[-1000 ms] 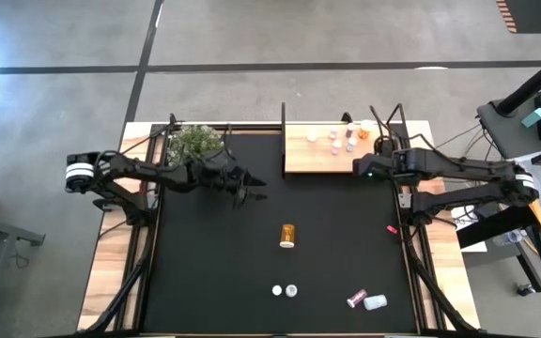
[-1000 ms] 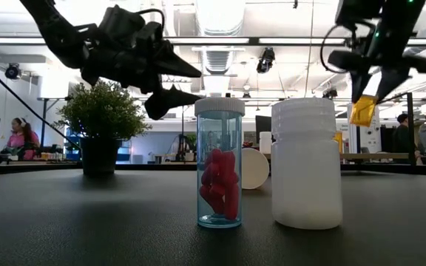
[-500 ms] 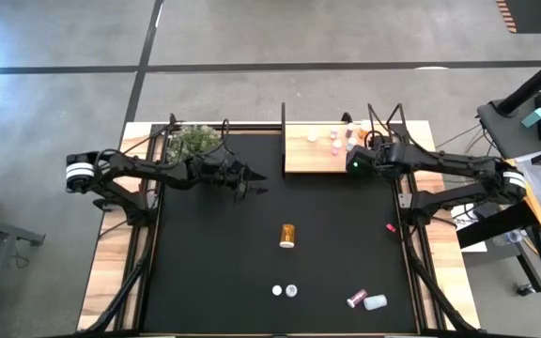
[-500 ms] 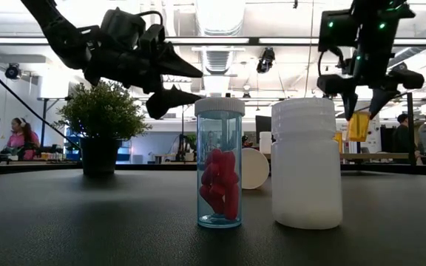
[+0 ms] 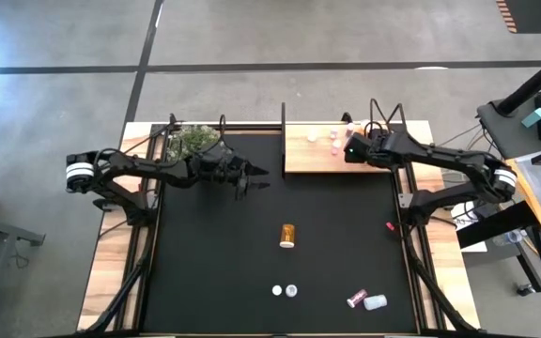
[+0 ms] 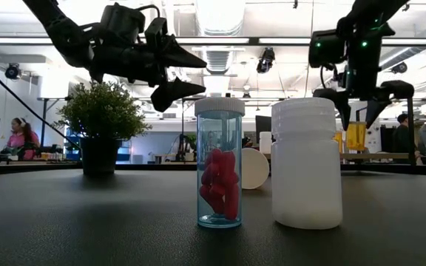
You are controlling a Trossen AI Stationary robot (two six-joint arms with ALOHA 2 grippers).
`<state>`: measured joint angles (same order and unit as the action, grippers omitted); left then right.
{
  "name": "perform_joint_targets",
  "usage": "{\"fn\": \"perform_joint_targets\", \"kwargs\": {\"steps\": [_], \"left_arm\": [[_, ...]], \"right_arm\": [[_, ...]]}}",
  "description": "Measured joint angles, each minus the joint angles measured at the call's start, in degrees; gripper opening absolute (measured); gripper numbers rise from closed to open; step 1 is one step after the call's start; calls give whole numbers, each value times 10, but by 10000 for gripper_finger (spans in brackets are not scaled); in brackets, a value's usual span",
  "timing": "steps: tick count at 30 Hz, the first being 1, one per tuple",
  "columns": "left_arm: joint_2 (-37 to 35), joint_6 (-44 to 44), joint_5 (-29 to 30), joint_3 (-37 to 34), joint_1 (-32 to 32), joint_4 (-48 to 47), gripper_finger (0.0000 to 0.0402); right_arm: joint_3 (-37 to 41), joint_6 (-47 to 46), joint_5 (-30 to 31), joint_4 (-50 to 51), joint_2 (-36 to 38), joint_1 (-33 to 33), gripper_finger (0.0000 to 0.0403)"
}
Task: Pick and place medicine bottles onto shelf by color
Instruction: Put the top orange pill bottle on the shelf aligned with the other orange pill bottle
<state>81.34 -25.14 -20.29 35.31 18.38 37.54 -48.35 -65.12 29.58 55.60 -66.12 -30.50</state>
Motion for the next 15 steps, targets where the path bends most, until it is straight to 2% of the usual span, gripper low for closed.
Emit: {"fn": "perform_joint_targets", "kwargs": {"steps": [15], "left_arm": [[0,0,2,1,12,-4,272]], "right_arm": [[0,101,-5,-66,-24,-59,196]]}}
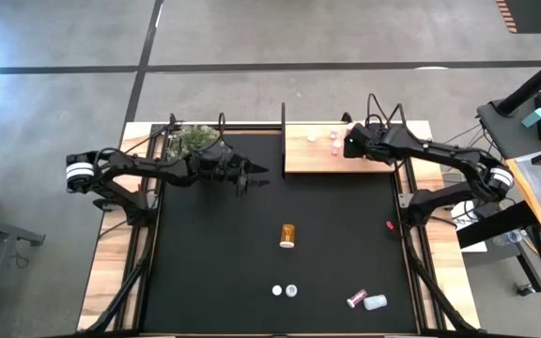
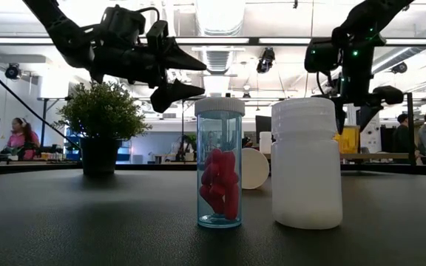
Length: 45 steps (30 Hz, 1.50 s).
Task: Pick and place medicine bottles onto shelf by color
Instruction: Put the top orange pill bottle on the shelf aligned with the other orange pill bottle
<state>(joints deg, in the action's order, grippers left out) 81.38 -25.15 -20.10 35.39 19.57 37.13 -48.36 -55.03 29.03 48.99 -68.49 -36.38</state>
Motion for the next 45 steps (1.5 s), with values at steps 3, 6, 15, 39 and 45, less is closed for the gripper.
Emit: {"fn": "perform_joint_targets", "kwargs": {"steps": [3,6,15,39,45], "left_arm": [[0,0,0,1,3,0,272],[0,0,0,1,4,0,272],[0,0,0,1,8,0,272],[0,3,0,1,7,-1,272],[0,4,0,1,7,-1,272]], "right_arm": [[0,19,-7,-5,0,-16,196],[0,27,-8,-5,0,-29,196],[0,62,-10,-22,0,-46,196],[0,102,-11,-48,0,-49,246],[0,102,-11,-48,0,-49,247]]}}
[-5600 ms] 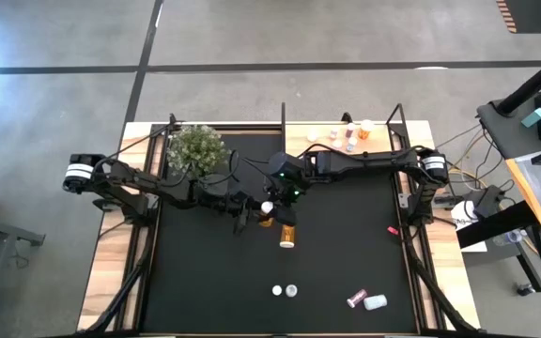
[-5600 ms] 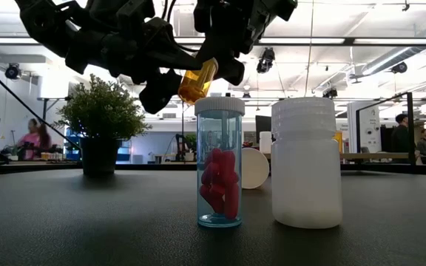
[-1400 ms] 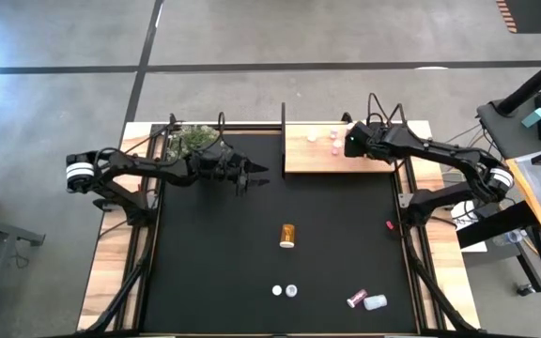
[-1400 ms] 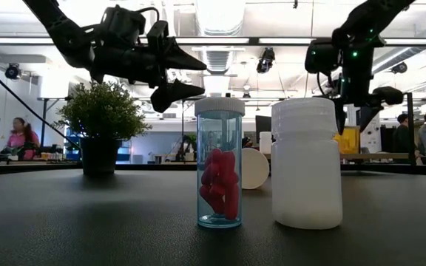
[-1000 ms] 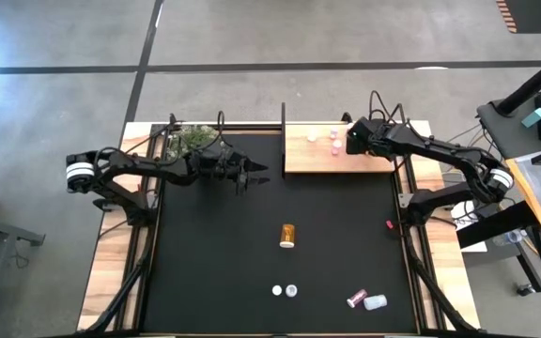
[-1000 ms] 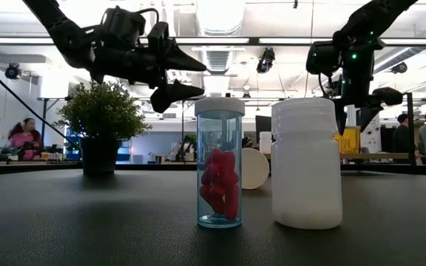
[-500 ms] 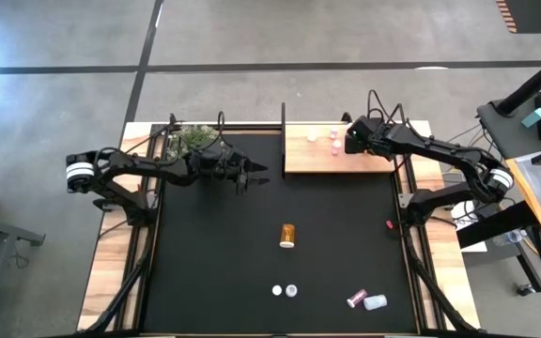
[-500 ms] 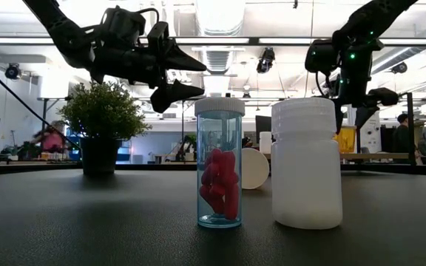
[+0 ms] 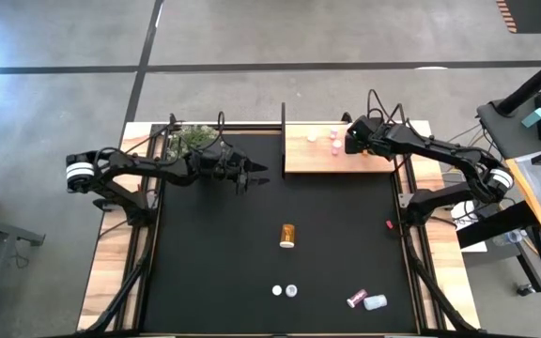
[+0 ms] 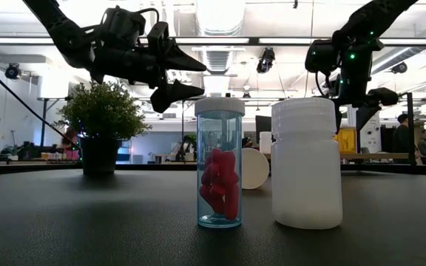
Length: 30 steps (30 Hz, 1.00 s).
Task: Pick and place medicine bottles onto shelf by color
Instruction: Put the top orange pill bottle on the shelf aligned with the other orange pill bottle, then put the blue pill bottle on the shelf aligned with the other blue pill bottles
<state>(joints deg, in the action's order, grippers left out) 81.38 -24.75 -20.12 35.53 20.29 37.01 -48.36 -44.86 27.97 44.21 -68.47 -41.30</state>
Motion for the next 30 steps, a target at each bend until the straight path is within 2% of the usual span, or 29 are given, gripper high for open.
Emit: {"fn": "perform_joint_targets", "kwargs": {"steps": [5,12,17,21,27,30], "left_arm": [[0,-1,0,0,0,0,272],[0,-3,0,0,0,0,272],[0,-3,-1,0,0,0,272],[0,-3,-11,0,0,0,272],[0,-4,-33,0,0,-3,272],[0,-5,-40,0,-1,-3,272]], "right_arm": [[-18,2,-9,27,2,0,250],[-134,10,-14,165,3,2,264],[-217,8,-14,248,3,26,262],[-257,-24,-14,279,3,82,252],[-275,-88,-14,274,3,212,241],[-273,-90,-14,275,3,276,240]]}}
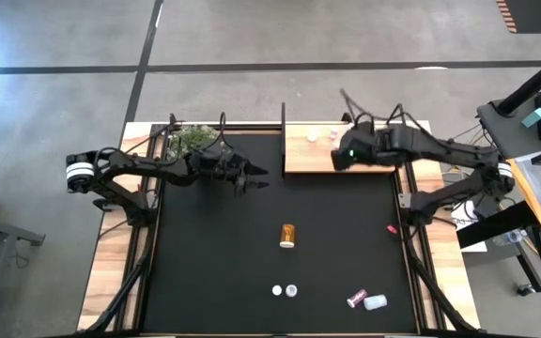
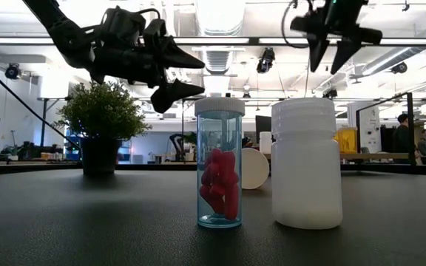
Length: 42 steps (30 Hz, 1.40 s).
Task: Pick and place medicine bottles onto shelf by color
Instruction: Put the blue pill bottle on the shelf aligned with the other blue pill bottles
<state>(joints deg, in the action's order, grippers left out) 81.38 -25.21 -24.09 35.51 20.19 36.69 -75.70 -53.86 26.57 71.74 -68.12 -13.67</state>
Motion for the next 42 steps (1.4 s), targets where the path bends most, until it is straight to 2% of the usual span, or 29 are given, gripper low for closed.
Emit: {"fn": "perform_joint_targets", "kwargs": {"steps": [10,12,21,24,30,34,37,42], "left_arm": [[0,-87,-12,0,-13,2,272],[0,-117,-12,0,-23,2,272],[0,-218,-13,0,-116,3,272],[0,-253,-7,0,-153,3,272],[0,-263,82,0,-253,3,272],[0,-197,136,0,-318,4,272],[0,-153,193,0,-355,4,272],[0,-75,262,0,-393,3,272]], "right_arm": [[0,92,-2,0,-2,174,232],[0,103,-21,1,-2,201,231],[4,142,-111,54,-2,324,231],[5,168,-118,55,-2,360,231],[10,208,-116,55,-2,407,231],[14,213,-106,54,-2,426,231],[16,217,-61,45,-2,435,231],[27,218,-25,-22,-2,434,231]]}}
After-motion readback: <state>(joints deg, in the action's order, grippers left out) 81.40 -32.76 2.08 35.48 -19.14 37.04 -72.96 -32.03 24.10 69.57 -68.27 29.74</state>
